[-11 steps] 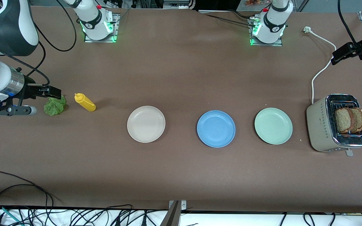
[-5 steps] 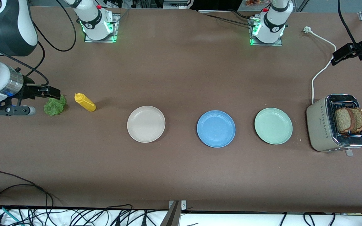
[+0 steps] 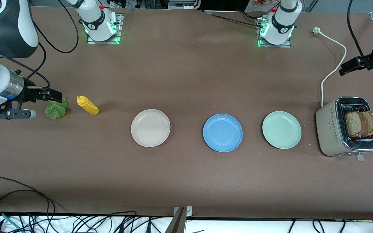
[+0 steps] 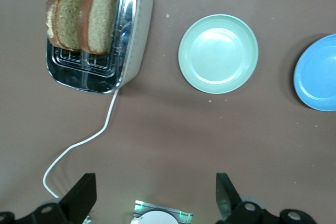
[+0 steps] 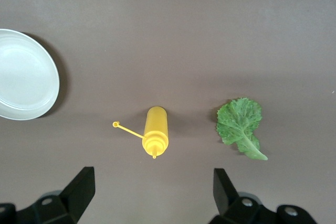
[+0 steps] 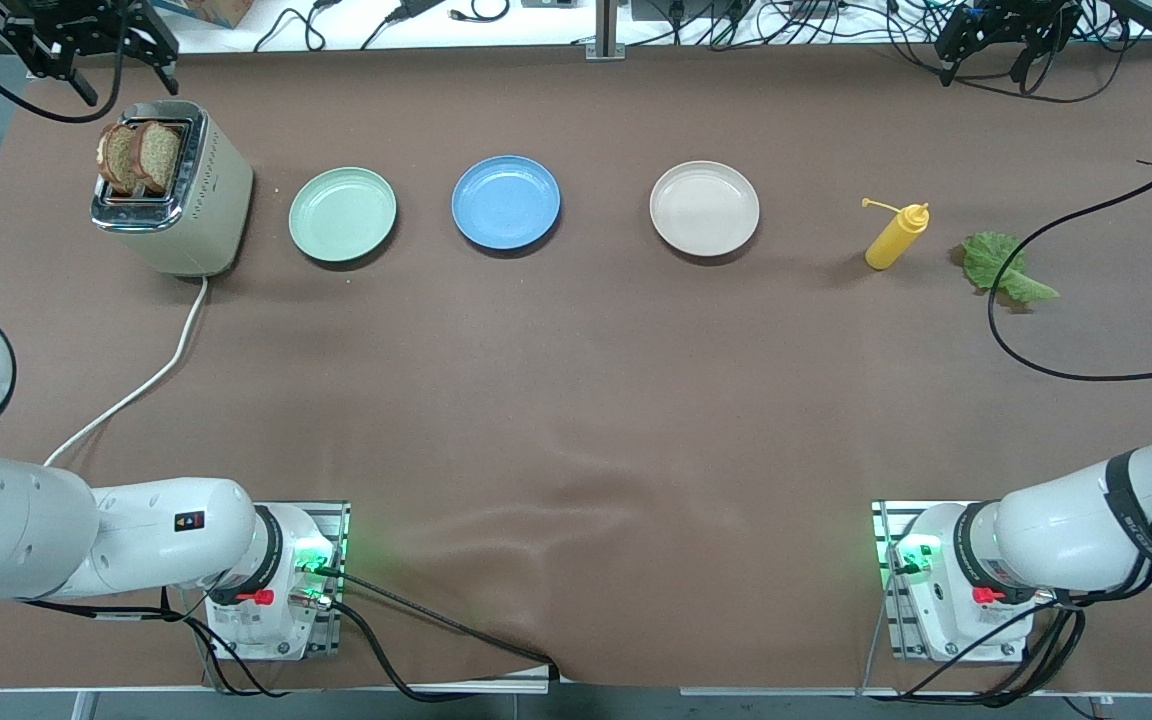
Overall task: Make sandwich in blue plate with both arms
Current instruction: 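Reach the left gripper down into the toaster onto a toast slice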
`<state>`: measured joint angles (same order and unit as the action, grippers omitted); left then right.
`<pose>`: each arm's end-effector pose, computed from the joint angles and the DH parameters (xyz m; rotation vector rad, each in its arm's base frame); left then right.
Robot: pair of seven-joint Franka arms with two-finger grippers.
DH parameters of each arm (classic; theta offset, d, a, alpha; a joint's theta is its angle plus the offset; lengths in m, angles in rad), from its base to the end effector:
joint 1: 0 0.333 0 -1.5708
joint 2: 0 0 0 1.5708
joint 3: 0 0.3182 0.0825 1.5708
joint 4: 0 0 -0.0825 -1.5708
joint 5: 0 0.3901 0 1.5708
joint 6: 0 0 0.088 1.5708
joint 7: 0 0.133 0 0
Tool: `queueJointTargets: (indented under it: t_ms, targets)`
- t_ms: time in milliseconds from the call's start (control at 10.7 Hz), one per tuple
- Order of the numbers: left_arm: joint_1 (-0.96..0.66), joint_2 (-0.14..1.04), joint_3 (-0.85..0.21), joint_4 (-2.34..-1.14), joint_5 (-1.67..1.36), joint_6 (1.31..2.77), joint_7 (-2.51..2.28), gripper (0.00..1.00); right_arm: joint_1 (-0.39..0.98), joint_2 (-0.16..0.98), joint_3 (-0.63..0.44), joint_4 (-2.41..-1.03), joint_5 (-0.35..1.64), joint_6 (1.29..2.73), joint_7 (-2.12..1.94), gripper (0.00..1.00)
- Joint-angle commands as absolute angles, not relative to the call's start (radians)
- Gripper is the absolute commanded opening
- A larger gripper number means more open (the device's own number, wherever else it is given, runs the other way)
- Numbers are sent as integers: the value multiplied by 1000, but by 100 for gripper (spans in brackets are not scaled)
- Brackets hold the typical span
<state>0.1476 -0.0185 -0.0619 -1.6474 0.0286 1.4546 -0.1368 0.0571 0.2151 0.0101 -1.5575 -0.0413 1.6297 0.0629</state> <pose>0.5322 0.0495 0.5662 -3.0764 -0.3451 0.2693 0.6144 0.0356 0.4848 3.0860 0.0148 -0.2165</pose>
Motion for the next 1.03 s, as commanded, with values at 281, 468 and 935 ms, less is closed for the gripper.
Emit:
queueJointTargets:
  t_ms: [281, 468, 935]
  targets:
    - [305, 233, -48, -1530, 28, 1522, 164, 100, 52, 219, 9, -1546, -26, 1628, 48, 100]
    - [301, 305, -49, -1487, 67, 1566, 170, 100, 52, 221, 9, -1546, -26, 1628, 48, 100]
    - [310, 426, -49, -1488, 89, 1764, 236, 100, 52, 222, 9, -1546, -26, 1628, 48, 100]
